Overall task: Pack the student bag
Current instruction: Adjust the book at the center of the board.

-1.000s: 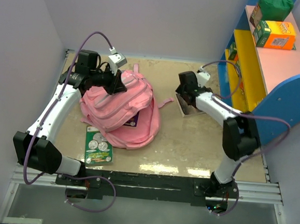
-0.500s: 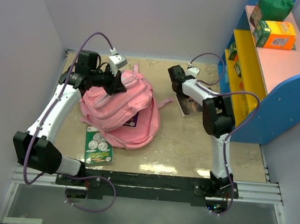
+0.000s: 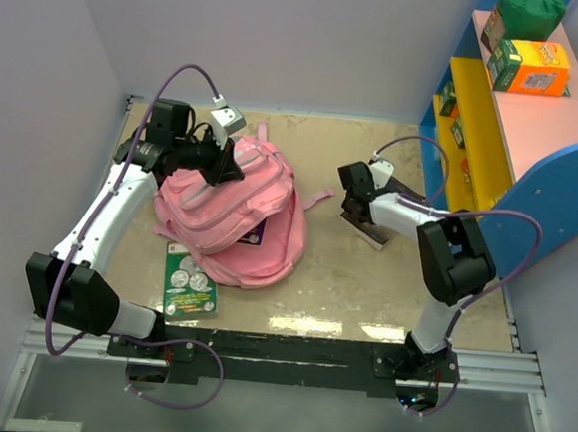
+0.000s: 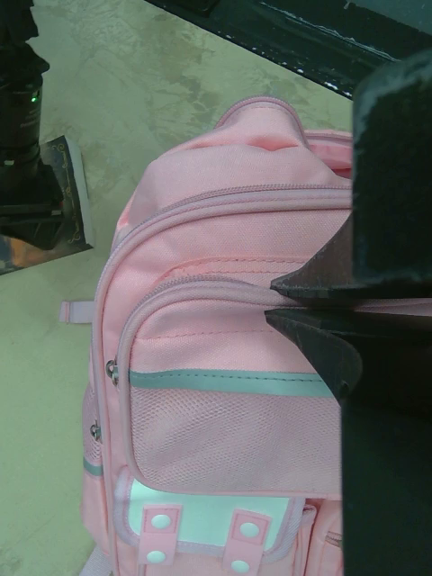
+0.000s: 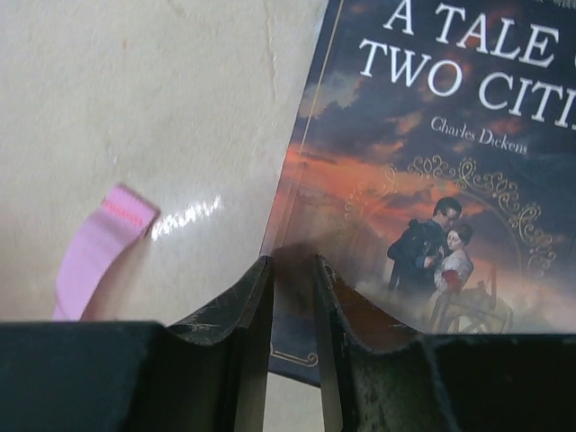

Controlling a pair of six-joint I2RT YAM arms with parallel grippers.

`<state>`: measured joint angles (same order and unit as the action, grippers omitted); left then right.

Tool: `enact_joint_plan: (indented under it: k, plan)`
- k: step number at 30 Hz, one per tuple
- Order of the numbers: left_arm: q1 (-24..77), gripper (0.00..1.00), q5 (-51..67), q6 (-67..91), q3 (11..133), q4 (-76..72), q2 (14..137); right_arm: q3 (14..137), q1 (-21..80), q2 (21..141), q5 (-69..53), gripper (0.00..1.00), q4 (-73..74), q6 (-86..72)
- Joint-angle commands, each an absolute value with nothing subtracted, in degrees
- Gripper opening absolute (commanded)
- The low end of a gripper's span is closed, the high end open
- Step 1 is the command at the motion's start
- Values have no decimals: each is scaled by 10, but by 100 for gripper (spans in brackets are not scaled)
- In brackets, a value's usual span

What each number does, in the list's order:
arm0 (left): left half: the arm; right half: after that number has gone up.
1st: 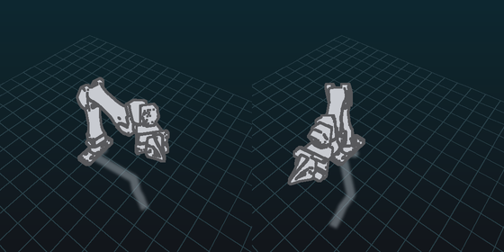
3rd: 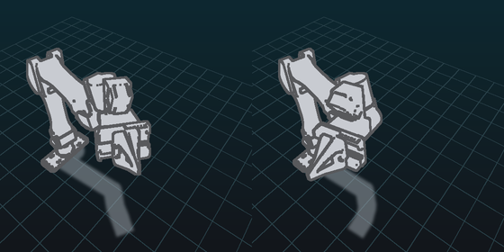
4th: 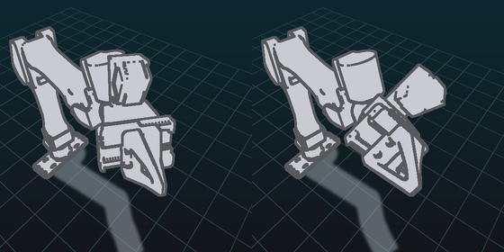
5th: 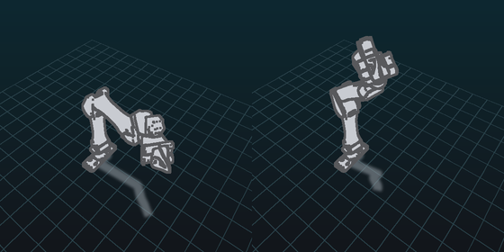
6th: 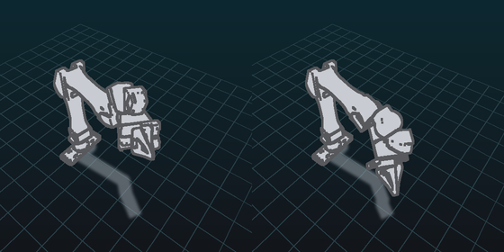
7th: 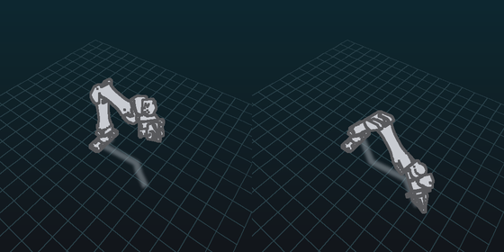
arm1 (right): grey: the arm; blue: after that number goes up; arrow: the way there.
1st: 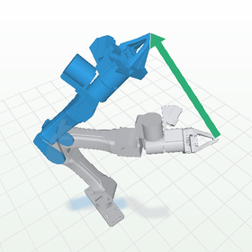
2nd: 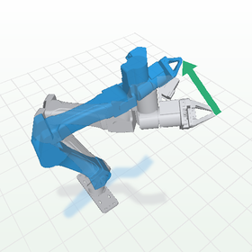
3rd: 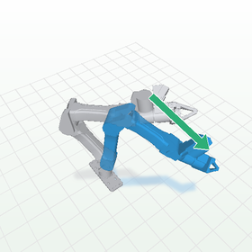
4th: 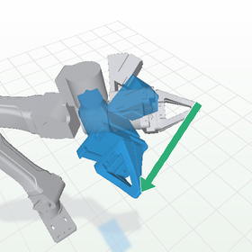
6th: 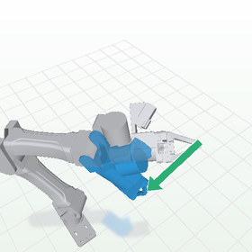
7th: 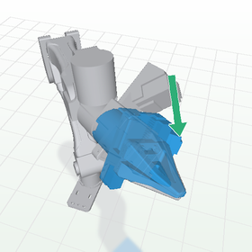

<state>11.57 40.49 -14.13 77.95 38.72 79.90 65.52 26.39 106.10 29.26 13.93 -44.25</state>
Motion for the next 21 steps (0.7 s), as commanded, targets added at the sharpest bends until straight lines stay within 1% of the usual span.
enact_joint_plan:
  k: [1,5,7,11,12,15,17,21]
  plan:
    - [108,0,423,-151,801,340,773,560,310,1046,173,27,164,-468]
    - [107,0,423,-154,804,347,772,501,341,1006,137,27,151,-482]
    - [107,0,424,-154,807,350,772,494,350,982,142,30,164,-490]
    - [108,0,430,-149,809,350,772,524,345,919,212,41,225,-492]
    - [108,0,432,-149,811,351,771,533,340,906,227,46,240,-491]
    - [108,0,430,-150,811,352,769,561,309,864,280,53,277,-482]
    - [107,0,432,-149,811,352,769,562,258,850,285,56,282,-472]
    - [108,0,435,-149,809,350,769,548,192,855,274,61,262,-428]
